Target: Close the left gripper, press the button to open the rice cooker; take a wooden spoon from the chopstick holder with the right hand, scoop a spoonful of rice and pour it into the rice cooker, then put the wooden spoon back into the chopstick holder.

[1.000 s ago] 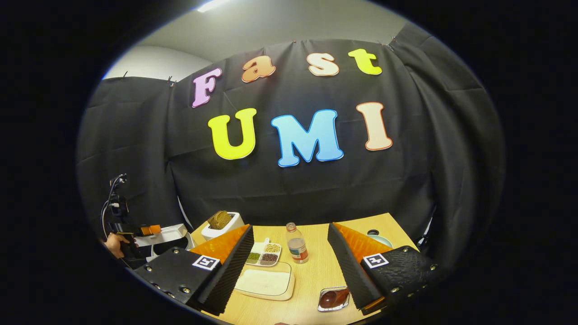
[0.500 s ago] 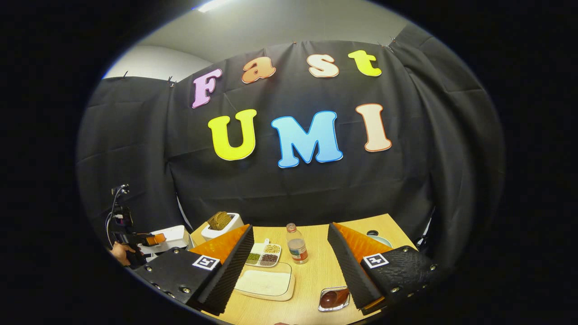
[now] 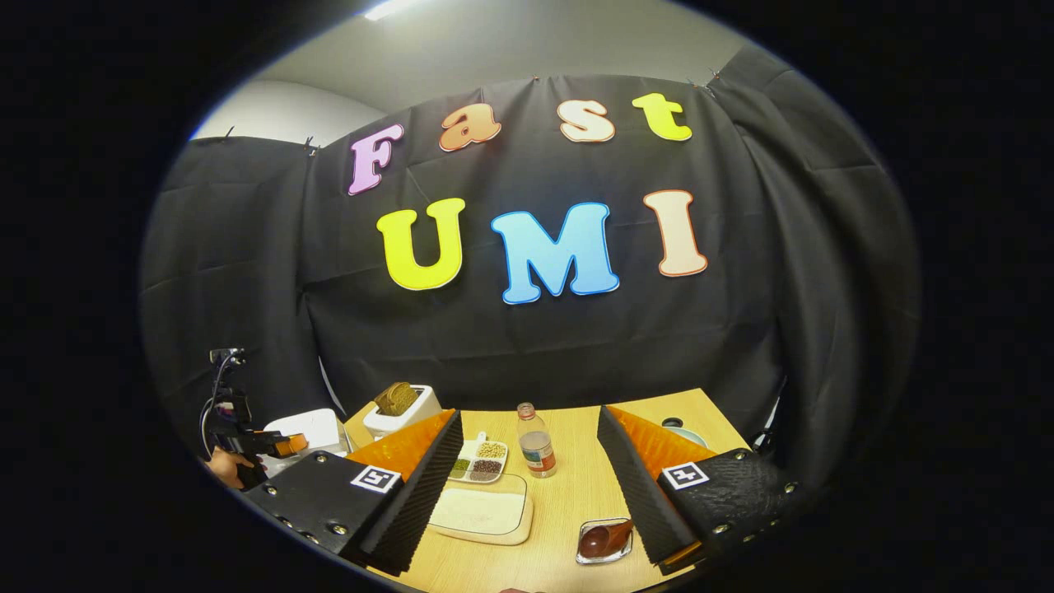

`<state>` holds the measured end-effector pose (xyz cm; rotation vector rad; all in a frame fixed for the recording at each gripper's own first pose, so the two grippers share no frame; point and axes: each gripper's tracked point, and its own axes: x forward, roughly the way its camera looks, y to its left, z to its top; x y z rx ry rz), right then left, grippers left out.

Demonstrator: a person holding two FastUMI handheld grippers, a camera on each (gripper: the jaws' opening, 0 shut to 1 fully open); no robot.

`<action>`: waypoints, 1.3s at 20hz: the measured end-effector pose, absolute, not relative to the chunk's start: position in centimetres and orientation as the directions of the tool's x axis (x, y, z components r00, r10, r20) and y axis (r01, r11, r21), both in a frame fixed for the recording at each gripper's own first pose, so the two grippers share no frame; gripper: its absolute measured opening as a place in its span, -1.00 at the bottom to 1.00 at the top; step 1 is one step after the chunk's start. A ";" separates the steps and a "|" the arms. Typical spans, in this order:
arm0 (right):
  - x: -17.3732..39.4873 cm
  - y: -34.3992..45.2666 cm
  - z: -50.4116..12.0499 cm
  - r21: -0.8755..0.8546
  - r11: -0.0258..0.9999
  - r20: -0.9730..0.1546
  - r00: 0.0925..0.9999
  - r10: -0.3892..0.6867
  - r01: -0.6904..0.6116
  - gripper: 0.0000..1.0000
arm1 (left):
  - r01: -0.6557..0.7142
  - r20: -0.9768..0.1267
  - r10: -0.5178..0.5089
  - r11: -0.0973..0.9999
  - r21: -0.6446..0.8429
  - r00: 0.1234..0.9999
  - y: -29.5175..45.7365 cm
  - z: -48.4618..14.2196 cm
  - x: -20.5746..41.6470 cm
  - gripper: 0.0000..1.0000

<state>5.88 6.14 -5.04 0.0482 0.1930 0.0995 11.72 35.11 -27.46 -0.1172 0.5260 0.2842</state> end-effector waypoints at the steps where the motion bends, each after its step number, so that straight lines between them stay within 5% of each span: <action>1: 5.8 6.0 -5.1 0.056 0.994 -0.190 0.977 0.098 -0.089 0.99 | -0.295 -0.511 0.237 0.955 -0.033 0.826 35.0 -27.7 11.6 0.95; 21: 4.0 5.0 -5.4 0.063 0.996 -0.198 0.978 0.070 -0.058 0.99 | -0.274 -0.527 0.209 0.961 -0.047 0.824 35.1 -27.9 11.5 0.93; 26: 4.0 4.8 -3.7 0.053 0.997 -0.160 0.985 0.058 -0.050 0.99 | -0.243 -0.389 0.211 0.969 -0.033 0.896 34.1 -20.6 11.3 0.92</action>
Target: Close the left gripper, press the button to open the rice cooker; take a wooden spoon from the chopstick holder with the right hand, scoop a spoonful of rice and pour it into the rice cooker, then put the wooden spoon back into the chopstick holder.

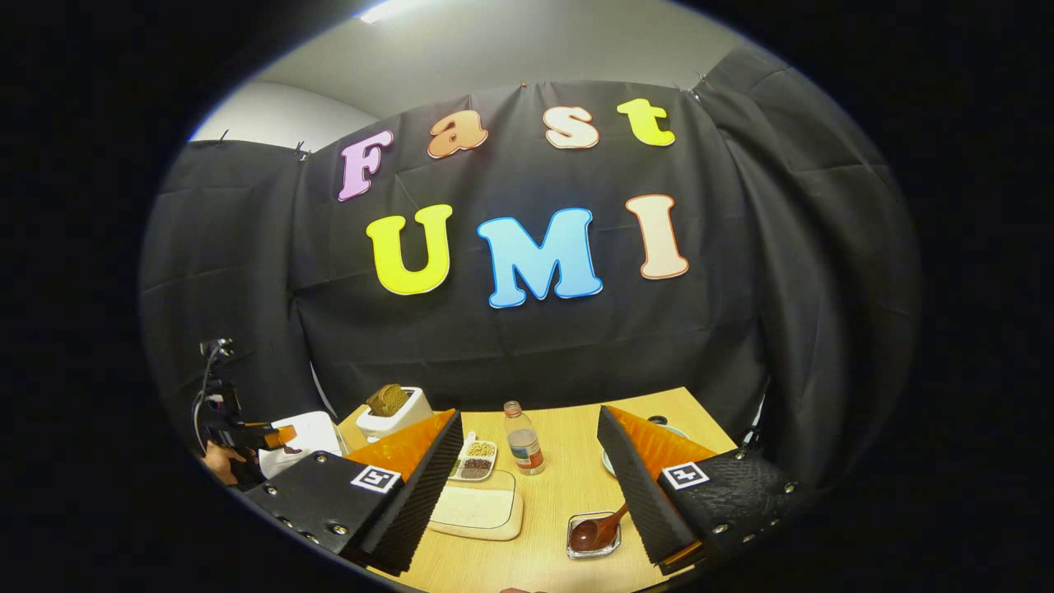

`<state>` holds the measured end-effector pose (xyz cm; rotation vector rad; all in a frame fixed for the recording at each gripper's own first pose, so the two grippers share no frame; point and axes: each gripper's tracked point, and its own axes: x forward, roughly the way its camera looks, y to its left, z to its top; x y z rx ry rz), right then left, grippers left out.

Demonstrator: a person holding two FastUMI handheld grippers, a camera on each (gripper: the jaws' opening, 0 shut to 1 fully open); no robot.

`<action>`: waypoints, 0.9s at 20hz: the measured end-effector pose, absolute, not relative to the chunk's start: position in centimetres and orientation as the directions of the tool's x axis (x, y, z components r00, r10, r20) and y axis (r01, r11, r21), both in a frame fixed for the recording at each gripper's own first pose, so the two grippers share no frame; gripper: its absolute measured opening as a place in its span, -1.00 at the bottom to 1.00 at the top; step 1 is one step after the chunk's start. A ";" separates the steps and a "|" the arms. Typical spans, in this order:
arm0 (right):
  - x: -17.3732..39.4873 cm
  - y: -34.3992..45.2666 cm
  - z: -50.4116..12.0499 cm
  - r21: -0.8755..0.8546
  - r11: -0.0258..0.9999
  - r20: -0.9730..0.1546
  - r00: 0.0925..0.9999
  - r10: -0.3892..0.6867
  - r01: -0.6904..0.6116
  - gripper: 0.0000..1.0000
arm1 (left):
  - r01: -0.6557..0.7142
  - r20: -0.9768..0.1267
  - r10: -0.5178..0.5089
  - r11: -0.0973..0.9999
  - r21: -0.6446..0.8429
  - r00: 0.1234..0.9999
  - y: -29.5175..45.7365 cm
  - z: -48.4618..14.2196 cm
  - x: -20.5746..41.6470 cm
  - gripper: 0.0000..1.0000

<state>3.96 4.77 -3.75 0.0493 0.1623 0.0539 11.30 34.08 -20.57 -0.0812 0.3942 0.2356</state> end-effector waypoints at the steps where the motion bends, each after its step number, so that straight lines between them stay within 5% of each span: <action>1: 4.0 4.9 -3.2 0.053 0.997 -0.147 0.987 0.060 -0.053 0.99 | -0.230 -0.349 0.204 0.973 -0.033 0.915 33.2 -18.2 11.3 0.92; 9: 4.6 7.4 1.4 0.054 0.994 -0.062 0.993 0.097 -0.094 0.99 | -0.050 -0.053 0.045 0.995 -0.083 0.998 21.1 -1.3 6.6 0.92; 18: 3.1 8.6 5.3 -0.014 0.997 0.013 0.997 0.074 -0.074 0.99 | 0.058 0.046 -0.054 0.996 -0.073 0.997 12.8 3.0 2.0 0.93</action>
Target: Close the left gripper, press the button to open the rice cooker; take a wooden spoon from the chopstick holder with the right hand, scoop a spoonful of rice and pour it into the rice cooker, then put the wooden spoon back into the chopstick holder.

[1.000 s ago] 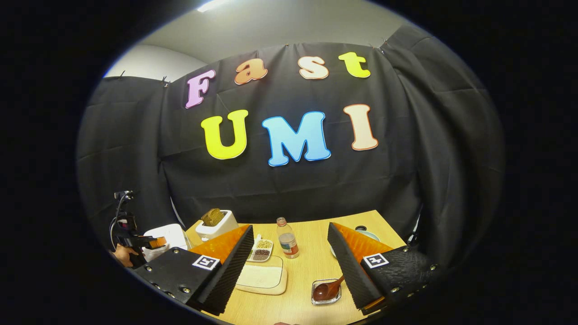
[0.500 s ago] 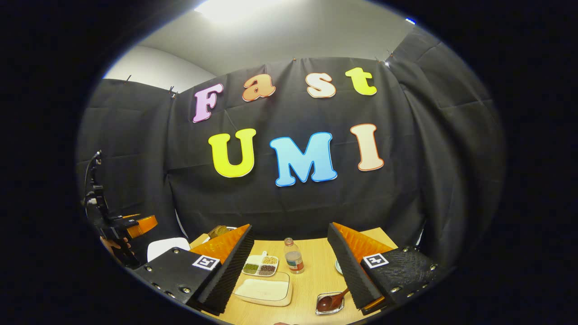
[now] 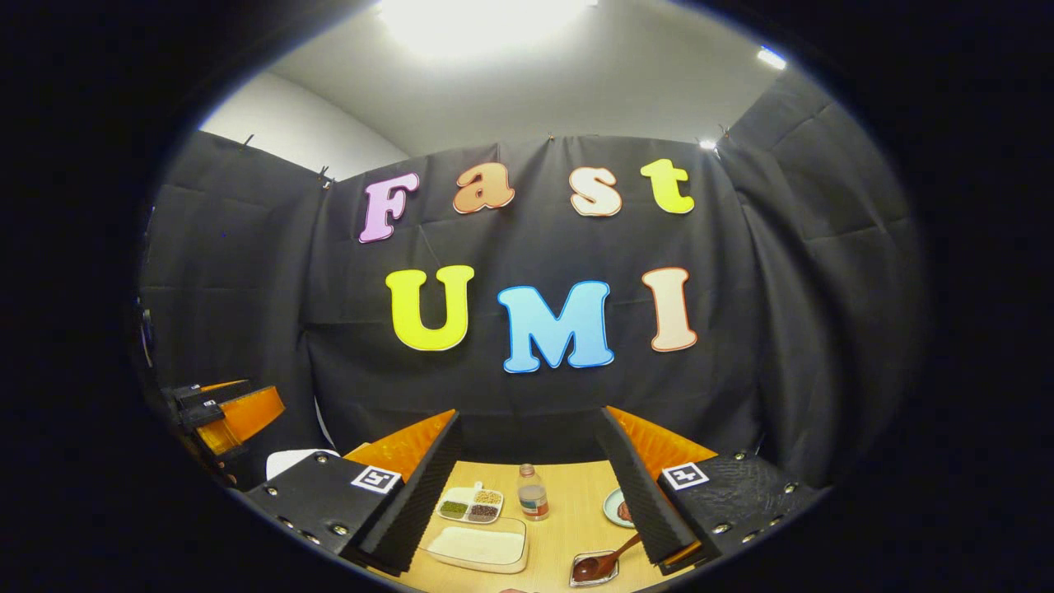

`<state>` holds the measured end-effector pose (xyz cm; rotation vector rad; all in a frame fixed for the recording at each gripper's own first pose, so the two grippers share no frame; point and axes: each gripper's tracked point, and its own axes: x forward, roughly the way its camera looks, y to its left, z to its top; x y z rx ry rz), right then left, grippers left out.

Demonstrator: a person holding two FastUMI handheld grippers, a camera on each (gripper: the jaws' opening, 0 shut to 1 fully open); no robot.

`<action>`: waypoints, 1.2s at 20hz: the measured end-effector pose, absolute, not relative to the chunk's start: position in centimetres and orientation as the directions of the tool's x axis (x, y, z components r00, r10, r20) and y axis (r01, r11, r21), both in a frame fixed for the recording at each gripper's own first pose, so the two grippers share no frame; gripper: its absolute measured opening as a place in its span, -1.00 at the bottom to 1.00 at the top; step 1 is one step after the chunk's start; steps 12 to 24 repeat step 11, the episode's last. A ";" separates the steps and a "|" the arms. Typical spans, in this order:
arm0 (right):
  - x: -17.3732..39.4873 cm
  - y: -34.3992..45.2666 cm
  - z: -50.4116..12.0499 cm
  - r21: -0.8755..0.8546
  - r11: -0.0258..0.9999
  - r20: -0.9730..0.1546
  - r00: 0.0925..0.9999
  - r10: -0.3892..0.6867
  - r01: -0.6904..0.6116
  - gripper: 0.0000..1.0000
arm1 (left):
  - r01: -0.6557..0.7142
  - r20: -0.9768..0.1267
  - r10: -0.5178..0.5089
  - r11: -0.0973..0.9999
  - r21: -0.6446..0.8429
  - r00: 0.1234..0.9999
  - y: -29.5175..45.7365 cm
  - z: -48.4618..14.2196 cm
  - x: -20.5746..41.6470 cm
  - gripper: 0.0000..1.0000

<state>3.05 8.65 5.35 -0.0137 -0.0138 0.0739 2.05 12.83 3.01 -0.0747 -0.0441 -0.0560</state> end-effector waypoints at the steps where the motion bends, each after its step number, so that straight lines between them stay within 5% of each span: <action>1: 2.9 8.8 5.3 -0.012 0.997 0.010 0.997 0.074 -0.074 0.99 | 0.058 0.041 -0.056 0.996 -0.074 0.998 12.6 2.9 2.0 0.92; 24: 2.2 8.2 5.3 0.017 0.999 0.015 0.999 0.050 -0.050 0.99 | 0.050 0.030 -0.047 0.994 -0.100 0.998 13.8 1.8 2.2 0.94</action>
